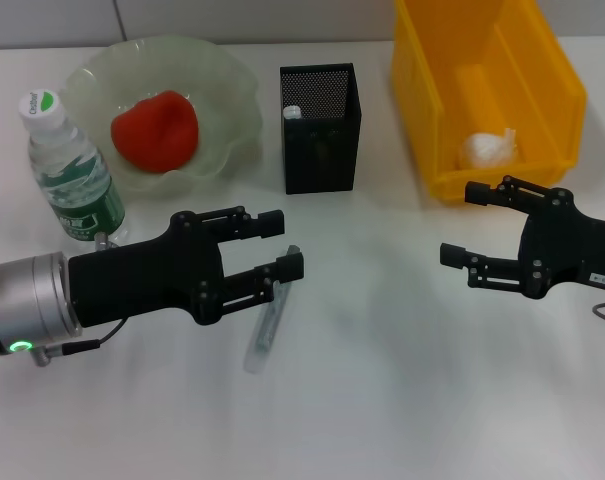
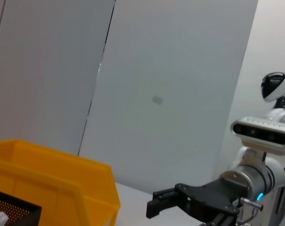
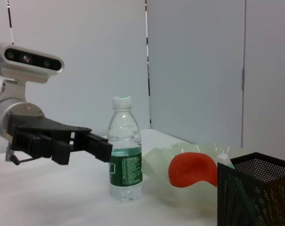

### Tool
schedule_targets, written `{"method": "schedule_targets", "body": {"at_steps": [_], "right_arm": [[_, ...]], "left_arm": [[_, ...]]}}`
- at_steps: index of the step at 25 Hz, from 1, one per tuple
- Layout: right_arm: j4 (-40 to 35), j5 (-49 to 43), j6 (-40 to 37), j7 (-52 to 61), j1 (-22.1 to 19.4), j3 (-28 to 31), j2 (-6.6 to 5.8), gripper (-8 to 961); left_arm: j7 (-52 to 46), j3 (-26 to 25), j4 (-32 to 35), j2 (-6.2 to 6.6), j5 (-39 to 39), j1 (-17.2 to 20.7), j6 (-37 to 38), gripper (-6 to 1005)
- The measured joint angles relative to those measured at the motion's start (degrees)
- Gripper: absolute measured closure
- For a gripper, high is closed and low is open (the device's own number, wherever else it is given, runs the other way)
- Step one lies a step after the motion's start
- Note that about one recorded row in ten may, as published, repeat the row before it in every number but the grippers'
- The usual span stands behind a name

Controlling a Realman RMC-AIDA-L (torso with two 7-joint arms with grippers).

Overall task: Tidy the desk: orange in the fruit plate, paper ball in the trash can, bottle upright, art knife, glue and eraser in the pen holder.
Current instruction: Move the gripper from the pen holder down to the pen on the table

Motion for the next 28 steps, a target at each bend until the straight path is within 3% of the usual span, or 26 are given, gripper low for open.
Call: {"method": "schedule_targets", "body": {"at_steps": [6, 12, 16, 19, 20, 21, 24, 25, 26, 27, 28], "right_arm": [[0.4, 1.6, -0.3, 1.0, 0.7, -0.2, 0.17, 145], [1.9, 2.3, -1.0, 5.7, 5.8, -1.0, -0.47, 146], [1.4, 1.7, -1.6, 10.6, 11.5, -5.0, -2.10, 146], [0.4, 1.6, -1.7, 14.2, 16.7, -11.5, -3.85, 146], [-0.6, 1.2, -1.0, 16.3, 20.3, -15.8, -4.63, 146], [-0.6, 1.2, -1.0, 16.3, 20.3, -15.8, -4.63, 146], [-2.2, -1.9, -0.2, 18.0, 25.5, -19.4, -5.16, 147], [-3.6, -5.9, 0.0, 18.5, 29.1, -20.6, -4.73, 147], [-4.2, -8.0, 0.2, 18.7, 30.7, -21.2, -4.40, 147], [-4.2, -8.0, 0.2, 18.7, 30.7, -21.2, -4.40, 147], [-4.7, -10.4, 0.4, 18.7, 32.5, -22.1, -3.85, 147]], "left_arm": [[-0.3, -1.0, 0.0, 0.39, 1.8, 0.0, 0.4, 437], [-4.3, -6.0, 0.0, 2.91, 6.2, 0.1, 1.4, 423], [-5.7, -11.6, 0.2, 4.06, 12.4, 0.3, 2.5, 367], [-7.0, -17.2, 0.5, 5.01, 18.3, 0.3, 4.5, 325], [-7.5, -19.2, 0.5, 5.24, 20.5, 0.3, 5.4, 302], [-7.8, -20.6, 0.6, 5.44, 22.2, 0.2, 6.0, 278], [-8.0, -21.8, 0.7, 5.59, 23.5, 0.1, 6.5, 208], [-8.2, -23.3, 1.0, 5.83, 25.6, 0.0, 7.0, 185], [-8.2, -23.3, 1.0, 5.83, 25.6, 0.0, 7.0, 185], [-8.5, -28.2, 3.0, 6.24, 31.7, 0.3, 8.0, 185], [-8.6, -28.9, 3.4, 6.26, 32.4, 0.4, 8.1, 185]]}}
